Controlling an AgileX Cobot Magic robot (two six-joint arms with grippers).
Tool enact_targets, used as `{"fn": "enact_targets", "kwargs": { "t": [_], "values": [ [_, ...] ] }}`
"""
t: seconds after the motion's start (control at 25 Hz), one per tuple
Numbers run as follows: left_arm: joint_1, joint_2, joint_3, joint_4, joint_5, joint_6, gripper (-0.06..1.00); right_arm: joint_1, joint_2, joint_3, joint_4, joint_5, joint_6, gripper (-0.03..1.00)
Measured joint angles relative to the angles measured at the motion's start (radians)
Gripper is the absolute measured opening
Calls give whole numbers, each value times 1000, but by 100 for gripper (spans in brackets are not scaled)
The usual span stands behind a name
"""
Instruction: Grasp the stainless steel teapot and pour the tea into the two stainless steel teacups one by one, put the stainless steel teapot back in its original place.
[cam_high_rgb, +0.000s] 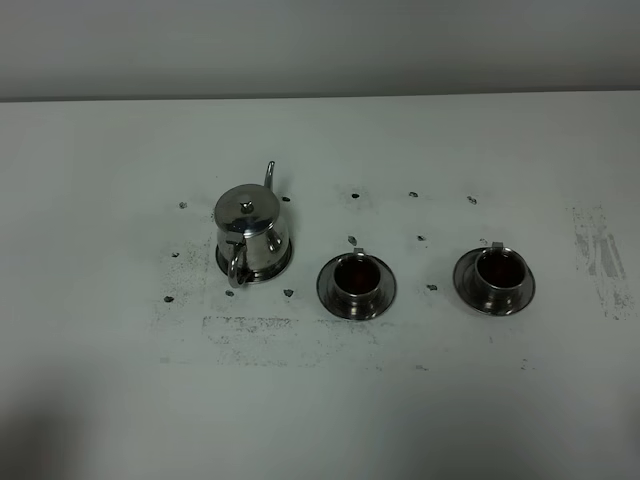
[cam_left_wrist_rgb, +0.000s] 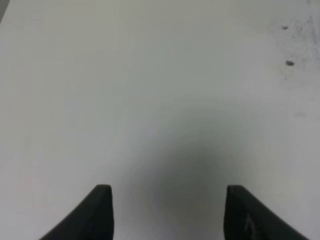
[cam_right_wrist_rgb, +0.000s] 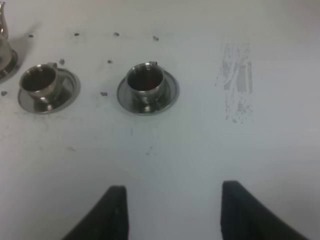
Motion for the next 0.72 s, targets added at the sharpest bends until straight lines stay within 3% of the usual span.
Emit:
{"fn": "enact_targets", "kwargs": {
  "t": [0.32,0.72],
  "values": [
    [0,-93,0,-67,-9,135,49,0,0,0,0,0,0,41],
    [0,-93,0,-80,-9,149,49,0,0,0,0,0,0,41]
  ]
}}
